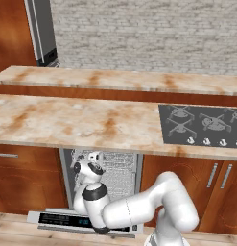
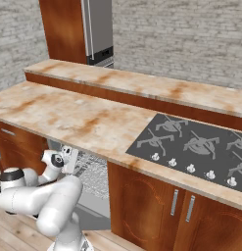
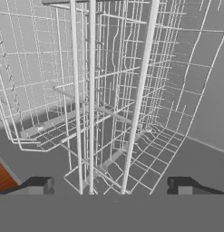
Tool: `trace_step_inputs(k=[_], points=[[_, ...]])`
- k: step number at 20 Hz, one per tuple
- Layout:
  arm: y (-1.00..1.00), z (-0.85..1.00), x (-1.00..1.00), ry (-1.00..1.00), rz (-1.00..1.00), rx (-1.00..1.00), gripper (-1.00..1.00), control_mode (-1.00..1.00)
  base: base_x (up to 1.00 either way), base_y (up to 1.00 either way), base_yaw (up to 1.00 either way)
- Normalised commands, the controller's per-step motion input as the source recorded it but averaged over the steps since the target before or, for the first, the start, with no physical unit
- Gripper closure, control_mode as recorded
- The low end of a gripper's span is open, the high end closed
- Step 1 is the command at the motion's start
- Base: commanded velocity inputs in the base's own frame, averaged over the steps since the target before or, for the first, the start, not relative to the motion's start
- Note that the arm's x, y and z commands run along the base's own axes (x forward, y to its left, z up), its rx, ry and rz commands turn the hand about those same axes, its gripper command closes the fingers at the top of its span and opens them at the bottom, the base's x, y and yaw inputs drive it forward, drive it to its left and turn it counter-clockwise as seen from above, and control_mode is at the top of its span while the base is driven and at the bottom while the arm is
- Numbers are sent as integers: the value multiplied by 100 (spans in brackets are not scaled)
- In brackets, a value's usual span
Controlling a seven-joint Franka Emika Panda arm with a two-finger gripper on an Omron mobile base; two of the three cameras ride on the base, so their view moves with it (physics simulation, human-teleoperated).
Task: Open the dishwasher door and pull out the top rack.
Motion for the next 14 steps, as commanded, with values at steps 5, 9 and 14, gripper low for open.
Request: trace_step_inputs(k=[5,9,14], points=[[-1,-61,4,0,0,-8,-100,-100,0,0,0],[0,-65,3,0,0,-9,-100,-100,0,0,0],[0,-62,2,-2,0,-12,-100,-100,0,0,0]])
